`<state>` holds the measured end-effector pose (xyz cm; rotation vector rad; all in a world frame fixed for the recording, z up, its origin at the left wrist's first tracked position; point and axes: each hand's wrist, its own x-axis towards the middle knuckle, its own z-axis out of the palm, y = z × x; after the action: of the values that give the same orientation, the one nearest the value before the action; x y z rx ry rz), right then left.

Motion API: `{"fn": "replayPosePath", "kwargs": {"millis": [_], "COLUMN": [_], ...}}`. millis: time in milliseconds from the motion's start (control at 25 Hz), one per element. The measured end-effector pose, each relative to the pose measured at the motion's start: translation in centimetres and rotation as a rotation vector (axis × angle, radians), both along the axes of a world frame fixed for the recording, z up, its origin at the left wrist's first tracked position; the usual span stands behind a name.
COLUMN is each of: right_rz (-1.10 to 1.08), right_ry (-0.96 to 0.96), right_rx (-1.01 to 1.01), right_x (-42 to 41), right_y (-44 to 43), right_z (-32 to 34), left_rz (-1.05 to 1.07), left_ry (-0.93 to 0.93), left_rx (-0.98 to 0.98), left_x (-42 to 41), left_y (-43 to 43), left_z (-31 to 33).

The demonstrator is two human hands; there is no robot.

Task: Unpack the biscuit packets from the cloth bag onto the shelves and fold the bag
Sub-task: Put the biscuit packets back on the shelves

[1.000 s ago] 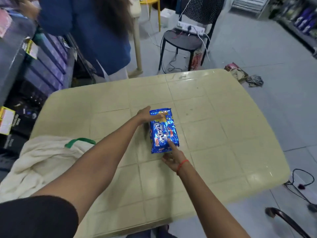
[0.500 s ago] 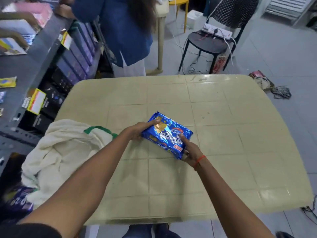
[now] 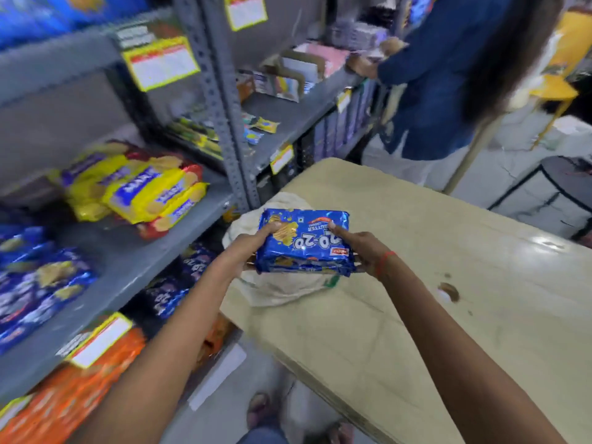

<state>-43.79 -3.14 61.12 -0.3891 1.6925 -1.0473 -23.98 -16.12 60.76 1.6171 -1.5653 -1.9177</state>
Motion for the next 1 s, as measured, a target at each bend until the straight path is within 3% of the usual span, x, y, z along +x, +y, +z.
{"fn": "replayPosePath", "kwargs": {"millis": [240, 480, 720, 1000], "right_rz": [0.434, 0.698, 0.724, 0.712], "right_ry": [0.157, 0.124, 0.133, 0.235], "right_rx": [-0.051, -0.139, -0.215, -0.257], "right_x": [12.7, 27.1, 37.8, 42.8], "right_y": [-10.2, -17.4, -23.0, -26.0], "right_z": [5.3, 7.3, 6.1, 3.4], "left_rz": [0.397, 0.732, 0.949, 1.001], "left_ry": [-0.095, -0.146, -0.113, -0.059], "left_rx": [-0.155, -0.242, -0.237, -0.134], "left_x": [16.4, 31.0, 38.8, 42.2], "left_y": [-2.0, -2.8, -4.5, -7.2], "left_z": [4.0, 6.7, 6.0, 3.4]}}
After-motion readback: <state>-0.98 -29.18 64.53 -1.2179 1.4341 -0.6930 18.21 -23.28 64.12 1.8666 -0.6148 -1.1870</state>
